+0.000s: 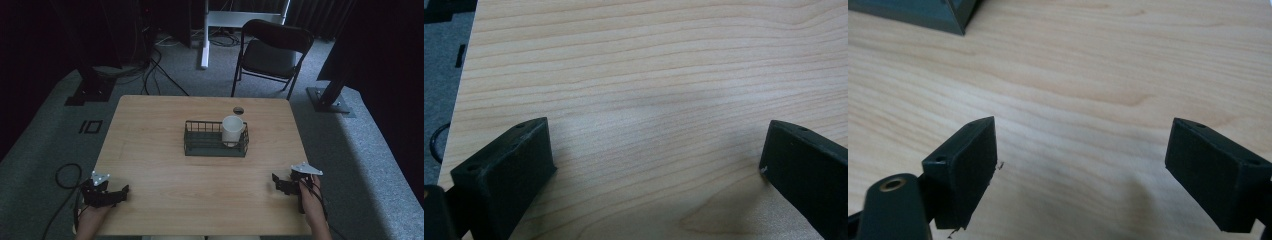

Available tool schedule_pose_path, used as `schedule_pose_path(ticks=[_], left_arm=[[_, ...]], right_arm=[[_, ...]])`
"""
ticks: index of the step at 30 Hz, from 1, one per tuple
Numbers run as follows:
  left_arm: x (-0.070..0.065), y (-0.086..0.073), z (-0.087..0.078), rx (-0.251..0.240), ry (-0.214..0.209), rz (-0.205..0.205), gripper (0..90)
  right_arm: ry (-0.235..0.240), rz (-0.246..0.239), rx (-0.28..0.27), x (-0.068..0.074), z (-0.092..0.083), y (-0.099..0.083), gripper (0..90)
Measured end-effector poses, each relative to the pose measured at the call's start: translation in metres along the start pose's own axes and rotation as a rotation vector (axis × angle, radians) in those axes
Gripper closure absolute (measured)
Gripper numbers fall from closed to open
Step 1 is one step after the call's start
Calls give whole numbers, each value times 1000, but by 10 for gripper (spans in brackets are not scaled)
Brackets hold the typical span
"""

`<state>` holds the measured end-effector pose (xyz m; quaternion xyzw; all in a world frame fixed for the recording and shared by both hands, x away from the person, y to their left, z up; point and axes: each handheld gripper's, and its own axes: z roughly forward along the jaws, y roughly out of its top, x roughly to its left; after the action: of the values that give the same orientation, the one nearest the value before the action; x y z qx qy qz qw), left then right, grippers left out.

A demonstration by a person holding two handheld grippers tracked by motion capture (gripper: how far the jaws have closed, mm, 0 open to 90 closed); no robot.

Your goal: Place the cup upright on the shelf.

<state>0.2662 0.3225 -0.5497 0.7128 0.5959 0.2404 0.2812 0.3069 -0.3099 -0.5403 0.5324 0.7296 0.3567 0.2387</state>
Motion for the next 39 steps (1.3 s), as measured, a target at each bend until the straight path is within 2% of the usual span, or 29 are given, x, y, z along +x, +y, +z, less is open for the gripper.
schedule_pose_path(ticks=[6,14,18,19,27,39], left_arm=[[0,0,0,0,0,0,10],[0,0,0,0,0,0,9],[0,0,0,0,0,0,9],[0,0,0,0,0,0,10],[0,0,0,0,3,-2,10],[0,0,0,-1,4,-3,10]], right_arm=[[11,-38,32,-1,-6,-7,131],[35,-28,50,-6,-12,-17,131],[58,-60,72,-6,-16,-24,131],[64,-85,78,-6,-16,-28,129],[90,-114,77,-5,-18,-30,124],[92,-110,79,-5,-17,-30,120]])
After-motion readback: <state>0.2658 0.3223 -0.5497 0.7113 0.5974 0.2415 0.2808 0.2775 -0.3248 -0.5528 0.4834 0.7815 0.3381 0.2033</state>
